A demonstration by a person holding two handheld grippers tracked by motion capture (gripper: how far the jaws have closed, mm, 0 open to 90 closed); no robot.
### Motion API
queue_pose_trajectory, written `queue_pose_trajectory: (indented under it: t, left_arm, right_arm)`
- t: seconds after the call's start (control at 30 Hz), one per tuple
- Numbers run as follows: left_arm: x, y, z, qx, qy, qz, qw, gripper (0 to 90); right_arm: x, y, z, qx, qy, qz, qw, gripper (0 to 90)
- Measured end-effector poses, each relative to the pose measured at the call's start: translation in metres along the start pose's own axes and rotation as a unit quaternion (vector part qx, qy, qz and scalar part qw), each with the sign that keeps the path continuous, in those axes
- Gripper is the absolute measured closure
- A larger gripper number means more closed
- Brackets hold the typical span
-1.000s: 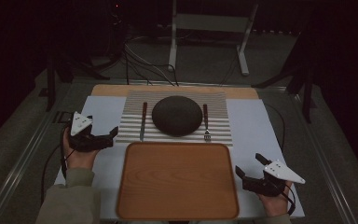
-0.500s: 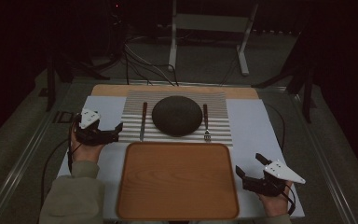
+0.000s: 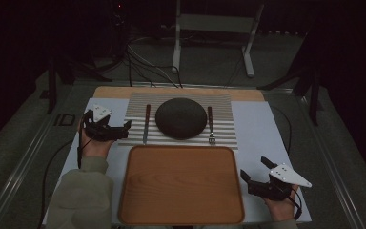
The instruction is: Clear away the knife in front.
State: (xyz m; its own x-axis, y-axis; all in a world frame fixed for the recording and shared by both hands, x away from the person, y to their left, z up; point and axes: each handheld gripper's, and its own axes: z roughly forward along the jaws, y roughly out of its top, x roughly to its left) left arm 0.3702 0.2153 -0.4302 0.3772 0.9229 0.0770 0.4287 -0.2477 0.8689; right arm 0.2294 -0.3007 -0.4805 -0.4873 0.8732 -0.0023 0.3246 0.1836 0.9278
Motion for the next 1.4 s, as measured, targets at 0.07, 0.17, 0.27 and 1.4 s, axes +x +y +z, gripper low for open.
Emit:
queue_pose_trajectory:
  t: [0.07,0.17,0.27,1.4]
  left_arm:
    - [0.000,0.001,0.003,0.005,0.000,0.001,1.0000,0.1]
    - [-0.001,0.002,0.007,0.009,0.000,-0.003,1.0000,0.1]
    - [-0.003,0.004,0.011,0.015,0.001,0.000,0.9999,0.2]
    - [-0.016,0.017,0.063,0.048,0.002,-0.011,0.9988,0.5]
  right_arm:
    - [0.000,0.000,0.000,0.000,0.000,0.000,1.0000,9.3]
    - [0.000,0.000,0.000,0.000,0.000,0.000,1.0000,9.4]
    - [0.000,0.000,0.000,0.000,0.000,0.000,1.0000,9.3]
    - [0.000,0.000,0.000,-0.003,0.004,0.004,1.0000,9.4]
